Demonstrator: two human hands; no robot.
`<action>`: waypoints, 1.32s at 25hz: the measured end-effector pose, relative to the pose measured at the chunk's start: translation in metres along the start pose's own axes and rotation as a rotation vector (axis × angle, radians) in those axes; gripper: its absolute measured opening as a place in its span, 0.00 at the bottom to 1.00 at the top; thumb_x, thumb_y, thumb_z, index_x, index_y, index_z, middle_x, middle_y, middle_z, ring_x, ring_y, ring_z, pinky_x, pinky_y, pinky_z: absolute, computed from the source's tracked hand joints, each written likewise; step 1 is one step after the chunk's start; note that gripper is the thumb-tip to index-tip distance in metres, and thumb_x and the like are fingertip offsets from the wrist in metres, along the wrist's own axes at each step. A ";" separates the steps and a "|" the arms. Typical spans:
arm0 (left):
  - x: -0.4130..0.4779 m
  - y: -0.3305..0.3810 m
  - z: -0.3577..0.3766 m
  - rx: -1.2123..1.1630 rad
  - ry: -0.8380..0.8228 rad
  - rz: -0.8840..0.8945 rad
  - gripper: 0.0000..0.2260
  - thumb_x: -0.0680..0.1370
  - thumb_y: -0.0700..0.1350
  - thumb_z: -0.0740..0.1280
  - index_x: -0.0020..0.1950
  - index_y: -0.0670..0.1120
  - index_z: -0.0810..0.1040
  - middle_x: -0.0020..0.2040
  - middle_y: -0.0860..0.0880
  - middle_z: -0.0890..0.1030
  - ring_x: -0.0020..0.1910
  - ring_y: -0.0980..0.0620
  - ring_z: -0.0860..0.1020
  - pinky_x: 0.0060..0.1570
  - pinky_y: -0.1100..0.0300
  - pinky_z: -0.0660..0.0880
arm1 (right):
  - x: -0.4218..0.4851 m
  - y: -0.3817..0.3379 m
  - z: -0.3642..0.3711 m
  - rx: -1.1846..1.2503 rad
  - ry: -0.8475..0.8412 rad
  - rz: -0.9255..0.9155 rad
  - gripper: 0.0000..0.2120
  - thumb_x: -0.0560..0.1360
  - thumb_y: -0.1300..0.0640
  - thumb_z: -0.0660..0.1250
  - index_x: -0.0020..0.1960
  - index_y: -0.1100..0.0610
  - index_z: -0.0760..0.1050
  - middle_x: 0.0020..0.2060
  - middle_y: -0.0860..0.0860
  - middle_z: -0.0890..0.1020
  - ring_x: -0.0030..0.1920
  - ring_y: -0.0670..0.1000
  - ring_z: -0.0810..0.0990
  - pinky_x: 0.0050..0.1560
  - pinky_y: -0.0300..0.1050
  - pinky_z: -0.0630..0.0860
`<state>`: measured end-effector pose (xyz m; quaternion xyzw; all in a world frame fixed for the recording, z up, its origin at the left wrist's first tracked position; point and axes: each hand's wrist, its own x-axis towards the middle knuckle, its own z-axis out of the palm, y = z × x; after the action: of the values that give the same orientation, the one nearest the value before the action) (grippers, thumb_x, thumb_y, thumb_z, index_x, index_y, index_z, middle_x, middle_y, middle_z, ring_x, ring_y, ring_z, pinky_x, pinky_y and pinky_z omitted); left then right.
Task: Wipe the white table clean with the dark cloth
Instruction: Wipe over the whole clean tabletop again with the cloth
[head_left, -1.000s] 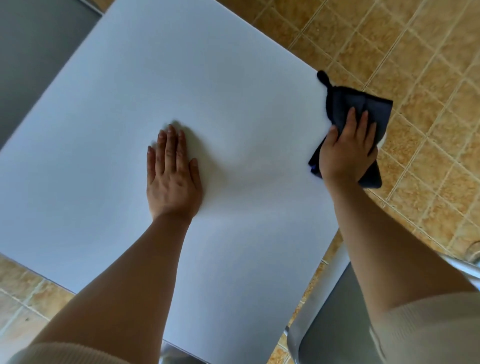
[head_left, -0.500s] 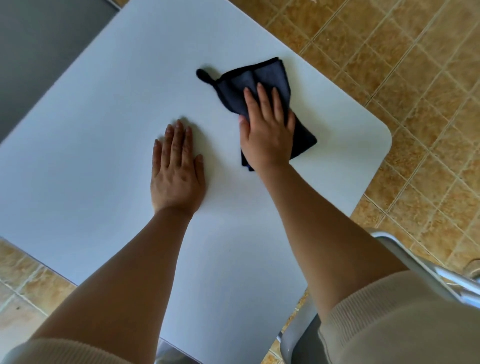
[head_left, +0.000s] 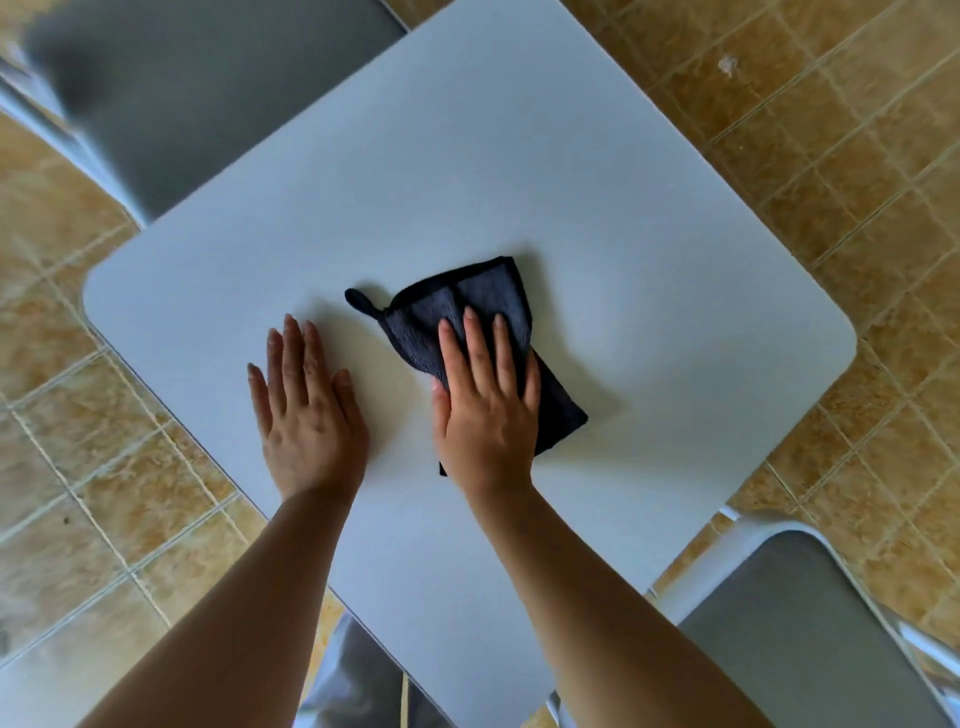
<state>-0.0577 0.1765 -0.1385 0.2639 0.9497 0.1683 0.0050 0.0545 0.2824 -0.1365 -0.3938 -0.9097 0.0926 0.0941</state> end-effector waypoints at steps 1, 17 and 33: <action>-0.003 -0.007 0.000 -0.003 -0.008 -0.027 0.24 0.83 0.48 0.50 0.78 0.40 0.58 0.78 0.44 0.59 0.78 0.47 0.55 0.77 0.49 0.49 | -0.016 -0.002 -0.002 -0.010 -0.025 -0.040 0.24 0.83 0.47 0.54 0.78 0.50 0.63 0.78 0.49 0.64 0.78 0.55 0.61 0.73 0.60 0.63; -0.005 -0.014 0.004 -0.019 -0.033 -0.039 0.24 0.83 0.47 0.51 0.79 0.41 0.57 0.79 0.46 0.56 0.78 0.50 0.53 0.77 0.50 0.48 | 0.099 -0.043 0.035 -0.050 0.070 -0.049 0.23 0.81 0.47 0.57 0.75 0.49 0.67 0.75 0.50 0.69 0.76 0.56 0.66 0.69 0.61 0.66; -0.043 -0.063 -0.019 0.042 -0.067 -0.095 0.26 0.83 0.51 0.51 0.79 0.42 0.55 0.79 0.45 0.56 0.79 0.51 0.51 0.77 0.51 0.49 | 0.090 -0.067 0.038 -0.066 0.024 -0.028 0.24 0.81 0.47 0.58 0.76 0.49 0.67 0.76 0.51 0.68 0.76 0.57 0.65 0.69 0.63 0.67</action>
<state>-0.0540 0.0979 -0.1443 0.2240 0.9638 0.1389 0.0392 -0.0622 0.2995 -0.1481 -0.3849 -0.9165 0.0563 0.0933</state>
